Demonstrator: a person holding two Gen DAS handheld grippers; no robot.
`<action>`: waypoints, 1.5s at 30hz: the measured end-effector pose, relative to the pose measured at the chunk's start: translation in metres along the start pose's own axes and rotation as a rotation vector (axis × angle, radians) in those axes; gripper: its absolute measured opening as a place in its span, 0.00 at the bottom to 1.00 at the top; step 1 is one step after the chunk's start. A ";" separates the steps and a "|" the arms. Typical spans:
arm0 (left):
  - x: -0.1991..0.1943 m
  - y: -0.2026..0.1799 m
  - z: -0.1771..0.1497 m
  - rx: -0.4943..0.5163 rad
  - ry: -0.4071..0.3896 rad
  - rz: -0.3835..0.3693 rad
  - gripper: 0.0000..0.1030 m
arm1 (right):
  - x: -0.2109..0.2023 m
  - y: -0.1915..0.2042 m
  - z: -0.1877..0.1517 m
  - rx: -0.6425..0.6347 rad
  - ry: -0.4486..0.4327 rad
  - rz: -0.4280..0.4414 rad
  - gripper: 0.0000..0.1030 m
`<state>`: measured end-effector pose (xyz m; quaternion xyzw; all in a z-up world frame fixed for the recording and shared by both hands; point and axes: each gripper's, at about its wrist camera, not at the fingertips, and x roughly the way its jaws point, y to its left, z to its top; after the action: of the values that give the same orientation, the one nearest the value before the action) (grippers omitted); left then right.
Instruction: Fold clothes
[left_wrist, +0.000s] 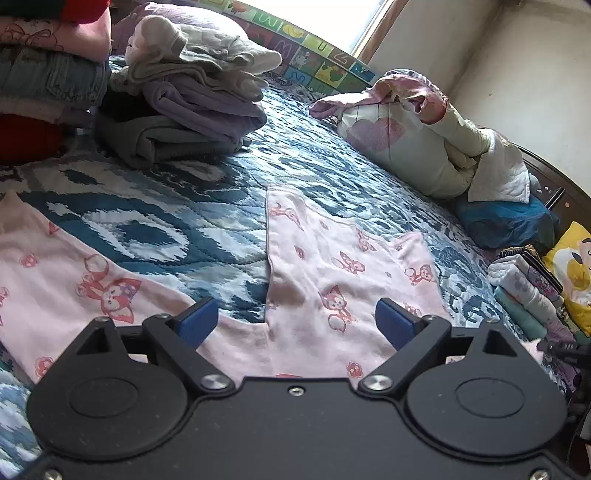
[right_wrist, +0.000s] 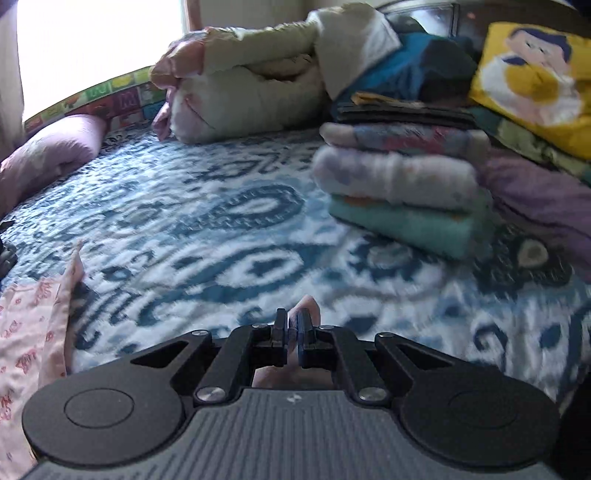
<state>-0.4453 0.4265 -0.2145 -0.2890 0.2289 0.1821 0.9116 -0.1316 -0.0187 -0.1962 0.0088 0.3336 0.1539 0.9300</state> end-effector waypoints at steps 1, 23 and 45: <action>0.000 0.000 0.000 0.001 0.000 0.001 0.91 | 0.001 -0.002 -0.004 0.001 0.012 -0.008 0.07; 0.002 0.002 -0.001 -0.003 0.005 0.014 0.91 | 0.019 -0.033 -0.026 0.138 0.144 -0.062 0.05; 0.005 0.005 0.005 -0.004 -0.006 -0.022 0.90 | 0.090 0.159 0.048 -0.025 0.185 0.337 0.16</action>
<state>-0.4420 0.4346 -0.2160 -0.2929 0.2226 0.1734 0.9136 -0.0805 0.1633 -0.1951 0.0390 0.4095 0.3120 0.8564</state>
